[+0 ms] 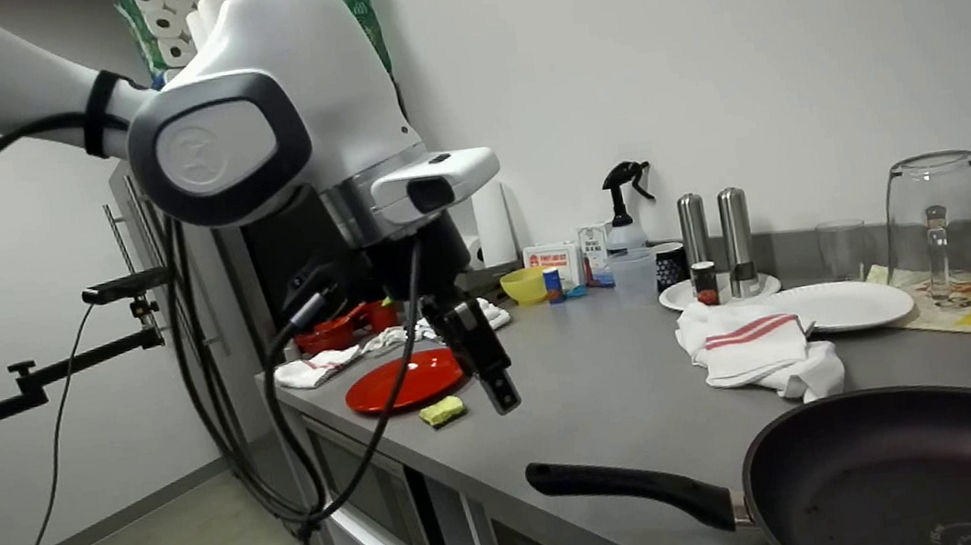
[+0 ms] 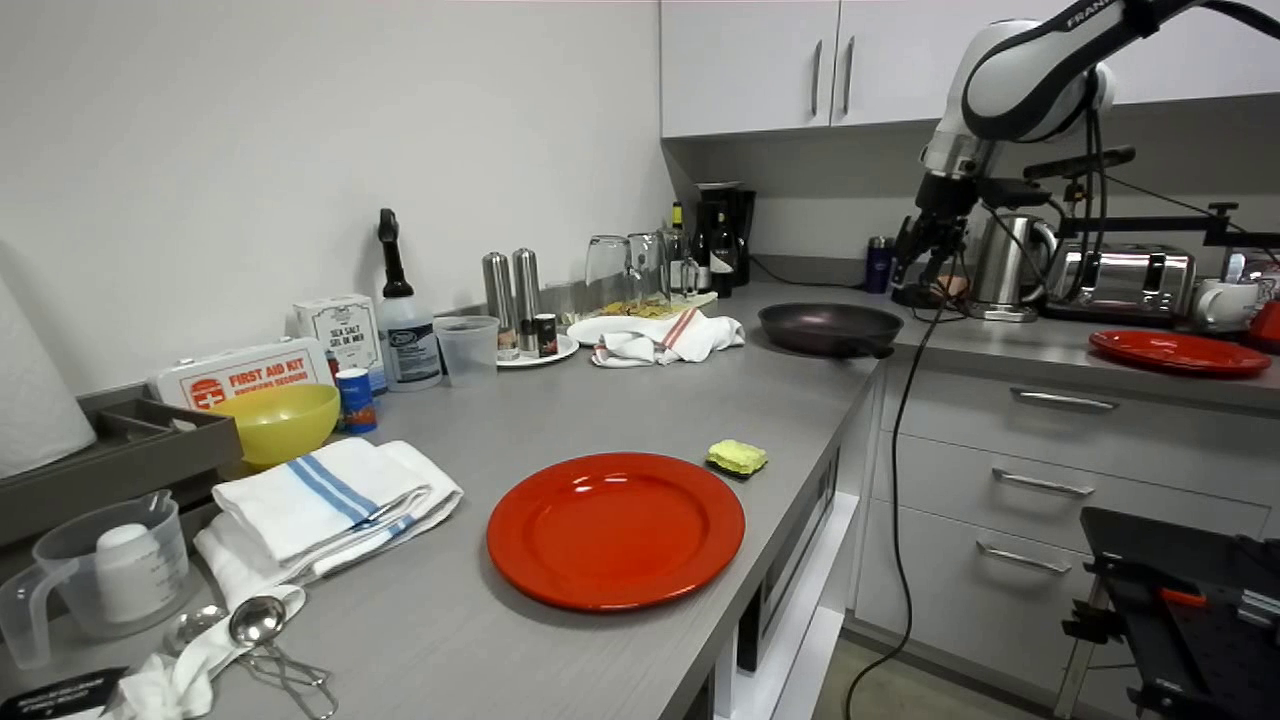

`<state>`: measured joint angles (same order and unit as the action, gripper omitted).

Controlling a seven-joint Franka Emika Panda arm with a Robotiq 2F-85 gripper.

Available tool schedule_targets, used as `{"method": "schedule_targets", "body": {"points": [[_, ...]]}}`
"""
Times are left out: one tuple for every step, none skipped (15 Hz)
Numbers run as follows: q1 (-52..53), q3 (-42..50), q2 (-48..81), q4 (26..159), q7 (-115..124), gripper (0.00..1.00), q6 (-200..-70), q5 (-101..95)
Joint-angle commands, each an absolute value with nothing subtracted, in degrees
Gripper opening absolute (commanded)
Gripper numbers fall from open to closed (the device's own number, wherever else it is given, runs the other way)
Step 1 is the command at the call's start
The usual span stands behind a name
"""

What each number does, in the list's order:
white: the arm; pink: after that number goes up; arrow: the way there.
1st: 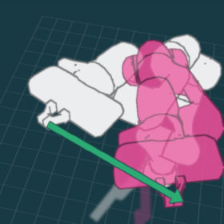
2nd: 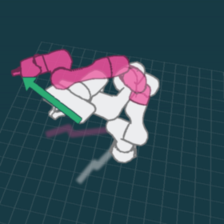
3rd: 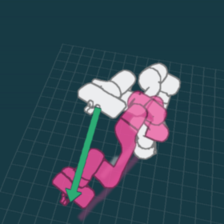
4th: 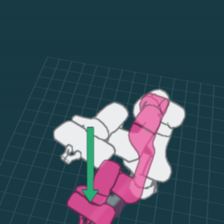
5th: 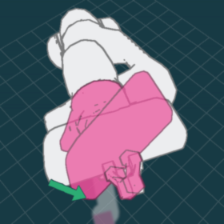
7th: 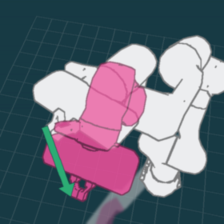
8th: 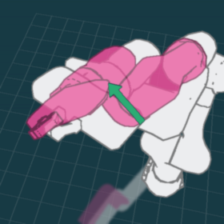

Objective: Move the pan to the right and the left twice, then move it to the right on the counter

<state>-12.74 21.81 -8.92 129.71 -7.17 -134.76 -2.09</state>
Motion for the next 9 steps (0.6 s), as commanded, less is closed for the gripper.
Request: {"method": "schedule_targets", "body": {"points": [[-14.9, 20.43, -13.02, 132.25, -10.45, 1.0, -127.19, -3.71], [-15.07, 20.39, -13.63, 132.78, -11.54, 1.0, -125.61, -3.74], [-15.05, 20.41, -14.35, 133.57, -13.13, 1.0, -124.39, -3.47], [-15.08, 20.33, -15.11, 134.46, -14.52, 1.0, -123.81, -3.83], [-15.01, 20.35, -16.0, 135.51, -16.47, 1.0, -123.55, -3.92], [-14.88, 20.37, -16.95, 136.53, -18.34, 1.0, -123.68, -3.87], [-14.88, 20.19, -17.76, 137.54, -18.73, 1.0, -124.62, -3.89], [-15.01, 19.88, -18.29, 138.05, -17.66, 1.0, -124.54, -3.79], [-14.88, 20.27, -14.71, 135.29, -17.18, 1.0, -124.61, -2.71]]}}
